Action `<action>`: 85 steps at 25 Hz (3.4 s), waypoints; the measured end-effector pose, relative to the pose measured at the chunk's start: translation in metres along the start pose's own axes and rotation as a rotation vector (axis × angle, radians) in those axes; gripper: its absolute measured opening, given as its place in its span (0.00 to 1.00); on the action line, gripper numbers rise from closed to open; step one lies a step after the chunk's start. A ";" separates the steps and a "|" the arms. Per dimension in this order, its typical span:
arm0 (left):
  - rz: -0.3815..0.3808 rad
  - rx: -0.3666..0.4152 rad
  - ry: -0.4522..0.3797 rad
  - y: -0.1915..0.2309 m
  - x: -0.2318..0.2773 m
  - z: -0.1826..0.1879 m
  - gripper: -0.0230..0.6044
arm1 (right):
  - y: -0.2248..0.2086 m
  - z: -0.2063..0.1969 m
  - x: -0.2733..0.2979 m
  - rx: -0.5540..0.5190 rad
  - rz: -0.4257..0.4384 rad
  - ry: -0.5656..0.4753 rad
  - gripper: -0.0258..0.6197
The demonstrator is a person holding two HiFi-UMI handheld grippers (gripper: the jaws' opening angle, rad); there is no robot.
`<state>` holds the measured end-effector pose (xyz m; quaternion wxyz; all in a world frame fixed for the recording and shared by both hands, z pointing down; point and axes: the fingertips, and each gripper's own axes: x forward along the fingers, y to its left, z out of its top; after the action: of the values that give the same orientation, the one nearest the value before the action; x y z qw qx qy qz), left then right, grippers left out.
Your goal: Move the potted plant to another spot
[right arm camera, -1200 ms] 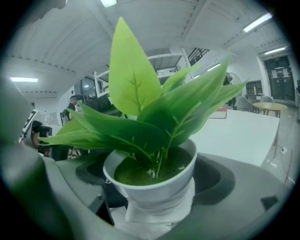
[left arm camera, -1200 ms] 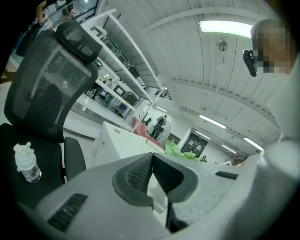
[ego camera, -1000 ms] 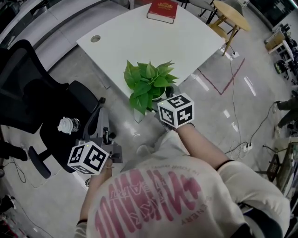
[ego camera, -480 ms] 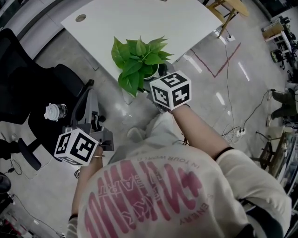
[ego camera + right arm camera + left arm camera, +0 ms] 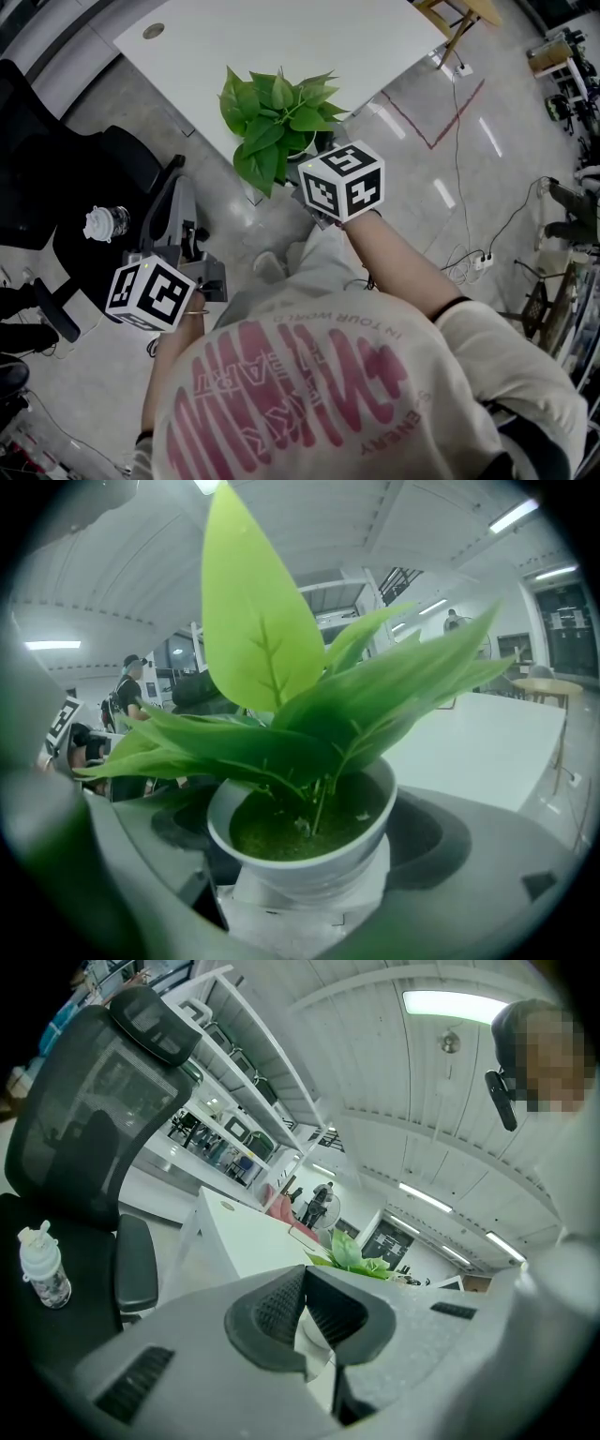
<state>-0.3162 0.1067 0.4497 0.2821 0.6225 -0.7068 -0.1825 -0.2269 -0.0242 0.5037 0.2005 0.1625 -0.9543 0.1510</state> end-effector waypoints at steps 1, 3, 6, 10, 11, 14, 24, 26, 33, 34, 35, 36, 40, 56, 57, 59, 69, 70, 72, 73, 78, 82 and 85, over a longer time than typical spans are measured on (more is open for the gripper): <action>0.001 -0.001 0.000 0.000 0.000 0.000 0.04 | 0.000 0.000 0.001 -0.001 0.001 0.000 0.89; 0.003 0.000 0.001 0.000 0.001 0.000 0.04 | 0.000 0.000 0.002 -0.004 0.003 0.001 0.89; 0.009 0.000 0.002 0.000 0.000 0.000 0.04 | 0.000 0.001 0.002 -0.008 0.004 0.002 0.89; 0.009 0.001 0.002 -0.001 0.001 0.001 0.04 | 0.001 0.002 0.002 -0.011 0.005 0.004 0.89; 0.008 0.001 0.001 -0.001 0.001 0.001 0.04 | 0.001 0.001 0.002 -0.011 0.004 0.005 0.89; 0.004 0.000 0.000 -0.002 0.003 0.001 0.04 | 0.001 0.000 0.002 -0.012 0.002 0.010 0.89; -0.004 0.000 0.007 0.000 0.015 0.004 0.04 | 0.000 -0.002 0.005 -0.026 0.002 0.022 0.89; -0.007 -0.001 0.006 -0.002 0.017 0.006 0.04 | 0.000 -0.002 0.005 -0.037 0.002 0.025 0.89; 0.004 -0.011 0.009 -0.001 0.017 0.003 0.04 | -0.001 -0.002 0.005 -0.042 0.006 0.030 0.89; 0.005 -0.012 0.009 -0.001 0.017 0.003 0.04 | -0.001 -0.002 0.005 -0.042 0.005 0.029 0.89; 0.006 -0.013 0.008 -0.001 0.017 0.003 0.04 | -0.001 -0.002 0.005 -0.042 0.005 0.028 0.89; 0.007 -0.013 0.007 -0.001 0.016 0.003 0.04 | -0.001 -0.002 0.006 -0.042 0.005 0.026 0.89; 0.012 -0.018 0.002 0.001 0.015 0.002 0.04 | -0.002 -0.003 0.006 -0.043 0.008 0.024 0.89; 0.013 -0.034 -0.002 0.000 0.015 0.002 0.04 | -0.001 -0.002 0.008 -0.061 0.039 0.056 0.89; 0.014 -0.034 -0.008 0.000 0.015 0.004 0.04 | 0.000 -0.002 0.008 -0.061 0.041 0.056 0.89; 0.017 -0.032 -0.023 0.001 0.015 0.009 0.04 | 0.000 -0.002 0.009 -0.061 0.045 0.047 0.89; 0.038 -0.028 -0.075 0.002 0.010 0.030 0.04 | 0.003 0.002 0.006 -0.056 0.061 0.021 0.89; 0.039 -0.028 -0.074 0.002 0.011 0.030 0.04 | 0.002 0.003 0.005 -0.050 0.063 0.014 0.89; 0.041 -0.029 -0.072 0.002 0.011 0.029 0.04 | 0.002 0.005 0.005 -0.036 0.066 0.003 0.89; 0.041 -0.029 -0.070 0.002 0.011 0.028 0.04 | 0.002 0.006 0.004 -0.033 0.067 0.001 0.89; 0.024 -0.019 -0.063 0.001 0.012 0.028 0.04 | 0.002 0.007 0.003 -0.063 0.055 -0.004 0.89; 0.008 -0.011 -0.063 -0.004 0.013 0.031 0.04 | -0.002 0.008 -0.003 -0.064 0.036 -0.004 0.89; -0.002 -0.008 -0.061 -0.008 0.014 0.033 0.04 | -0.004 0.007 -0.010 -0.057 0.024 -0.002 0.89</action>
<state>-0.3319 0.0883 0.4219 0.2627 0.6164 -0.7137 -0.2042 -0.2186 -0.0277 0.4942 0.2024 0.1453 -0.9602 0.1262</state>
